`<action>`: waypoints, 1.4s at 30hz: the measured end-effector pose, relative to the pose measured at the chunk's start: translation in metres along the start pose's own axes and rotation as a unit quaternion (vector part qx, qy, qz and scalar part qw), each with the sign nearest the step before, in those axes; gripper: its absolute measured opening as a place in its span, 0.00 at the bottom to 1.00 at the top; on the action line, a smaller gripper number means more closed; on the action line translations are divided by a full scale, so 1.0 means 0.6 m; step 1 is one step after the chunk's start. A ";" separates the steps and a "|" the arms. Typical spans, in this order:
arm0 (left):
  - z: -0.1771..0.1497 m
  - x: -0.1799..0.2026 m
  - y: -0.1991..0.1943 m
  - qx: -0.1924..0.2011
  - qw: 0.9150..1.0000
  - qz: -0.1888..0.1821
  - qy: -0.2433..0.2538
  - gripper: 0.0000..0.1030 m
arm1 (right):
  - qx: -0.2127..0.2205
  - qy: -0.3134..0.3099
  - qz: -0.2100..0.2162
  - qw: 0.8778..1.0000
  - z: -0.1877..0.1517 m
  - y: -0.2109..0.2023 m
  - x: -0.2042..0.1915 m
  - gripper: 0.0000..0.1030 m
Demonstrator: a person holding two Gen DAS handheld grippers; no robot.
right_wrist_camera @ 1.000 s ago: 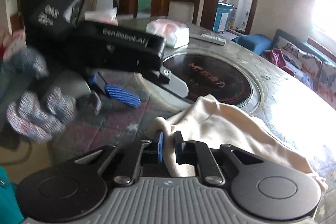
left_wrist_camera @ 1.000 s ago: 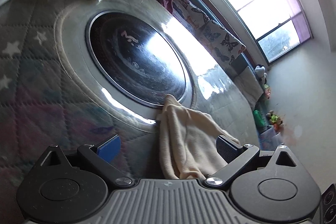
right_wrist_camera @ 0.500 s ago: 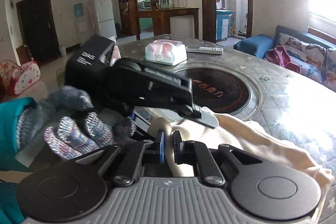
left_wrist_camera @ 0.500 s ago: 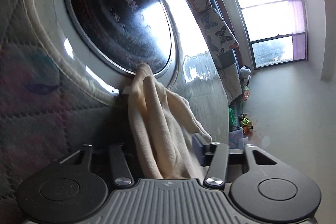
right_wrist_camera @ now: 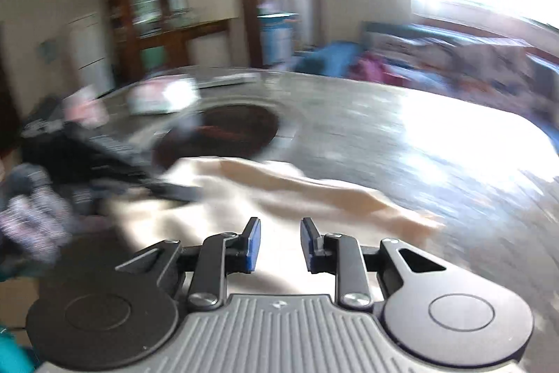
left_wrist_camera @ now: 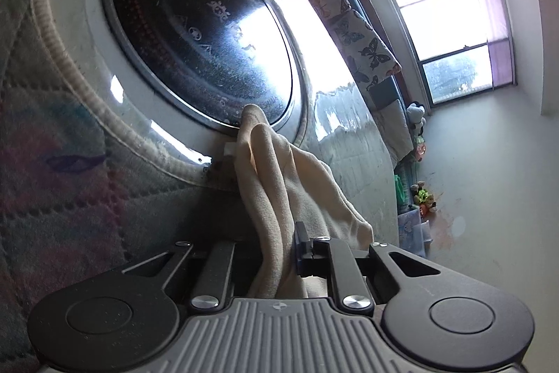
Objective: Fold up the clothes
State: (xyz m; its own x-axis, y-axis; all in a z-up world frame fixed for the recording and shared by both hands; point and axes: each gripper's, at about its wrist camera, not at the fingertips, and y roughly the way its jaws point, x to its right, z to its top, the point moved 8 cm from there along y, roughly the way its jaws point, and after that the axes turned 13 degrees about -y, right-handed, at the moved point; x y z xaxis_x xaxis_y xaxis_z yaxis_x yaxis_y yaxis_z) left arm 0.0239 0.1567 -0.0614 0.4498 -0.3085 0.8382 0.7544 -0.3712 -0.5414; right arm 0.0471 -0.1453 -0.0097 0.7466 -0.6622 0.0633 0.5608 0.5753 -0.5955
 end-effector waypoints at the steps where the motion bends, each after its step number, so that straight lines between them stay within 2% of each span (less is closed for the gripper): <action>1: -0.001 0.002 0.000 0.002 1.000 0.002 0.006 0.15 | -0.003 0.018 -0.020 1.000 -0.007 0.000 0.025 0.36; 4: -0.001 0.006 0.001 0.005 1.000 0.008 0.015 0.15 | -0.005 0.068 -0.059 0.996 -0.036 0.008 0.095 0.37; 9: -0.002 0.008 0.004 0.006 1.000 0.014 0.023 0.15 | -0.011 0.125 -0.057 0.990 -0.069 0.026 0.151 0.37; 15: -0.008 0.018 0.010 0.006 0.999 0.016 0.034 0.15 | 0.000 0.155 -0.038 0.987 -0.080 0.046 0.162 0.36; 17: -0.010 0.022 0.012 0.008 0.999 0.019 0.042 0.15 | 0.004 0.158 -0.028 0.987 -0.081 0.043 0.160 0.15; 21: -0.016 0.038 0.014 0.014 0.997 0.030 0.068 0.15 | 0.022 0.168 -0.023 0.985 -0.077 0.023 0.151 0.11; 26: -0.027 0.080 0.010 0.014 0.994 0.017 0.107 0.15 | 0.053 0.177 -0.032 0.982 -0.065 -0.017 0.146 0.10; 32: -0.069 0.145 0.036 -0.013 0.988 -0.008 0.155 0.14 | 0.084 0.175 -0.075 0.978 -0.057 -0.087 0.168 0.10; 42: -0.169 0.257 0.136 -0.078 0.975 -0.055 0.200 0.14 | 0.080 0.173 -0.192 0.963 -0.078 -0.204 0.282 0.10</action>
State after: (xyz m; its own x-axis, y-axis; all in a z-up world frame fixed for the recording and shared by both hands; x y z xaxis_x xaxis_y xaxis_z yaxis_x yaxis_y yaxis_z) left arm 0.1063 -0.0101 0.0170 0.1245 -0.5649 0.8157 0.6913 -0.5404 -0.4797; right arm 0.0878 -0.3502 0.0364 0.3253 -0.9450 -0.0336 0.8396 0.3050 -0.4495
